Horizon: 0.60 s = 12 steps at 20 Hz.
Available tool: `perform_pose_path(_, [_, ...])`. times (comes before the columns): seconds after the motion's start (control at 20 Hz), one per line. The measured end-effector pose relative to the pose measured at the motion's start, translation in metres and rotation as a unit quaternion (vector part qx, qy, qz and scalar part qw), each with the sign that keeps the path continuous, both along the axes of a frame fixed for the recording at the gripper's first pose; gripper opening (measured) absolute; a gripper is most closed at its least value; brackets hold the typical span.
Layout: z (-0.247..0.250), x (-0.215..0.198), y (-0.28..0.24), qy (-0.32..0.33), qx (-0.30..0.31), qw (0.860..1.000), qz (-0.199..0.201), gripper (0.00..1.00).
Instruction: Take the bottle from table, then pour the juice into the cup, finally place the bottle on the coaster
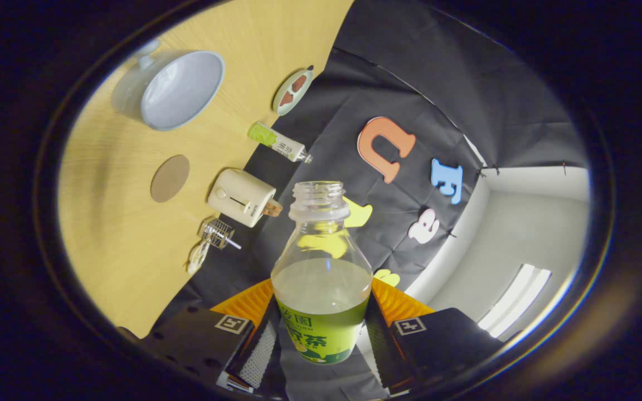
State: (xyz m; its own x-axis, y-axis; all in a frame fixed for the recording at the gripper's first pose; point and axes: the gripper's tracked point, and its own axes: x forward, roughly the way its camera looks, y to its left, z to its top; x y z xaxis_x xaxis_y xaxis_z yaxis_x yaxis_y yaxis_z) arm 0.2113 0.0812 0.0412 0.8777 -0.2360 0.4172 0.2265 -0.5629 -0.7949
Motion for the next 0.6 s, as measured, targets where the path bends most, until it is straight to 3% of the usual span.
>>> perform_pose_path(0.15, [-0.019,0.01,-0.017,0.024,0.139,0.99,0.007,0.8])
perform_pose_path(0.35, [-0.042,0.012,-0.017,0.042,0.306,0.95,0.036,0.8])
perform_pose_path(0.45, [-0.059,0.016,-0.018,0.052,0.386,0.92,0.043,0.8])
perform_pose_path(0.6, [-0.063,0.016,-0.007,0.05,0.502,0.86,0.071,0.8])
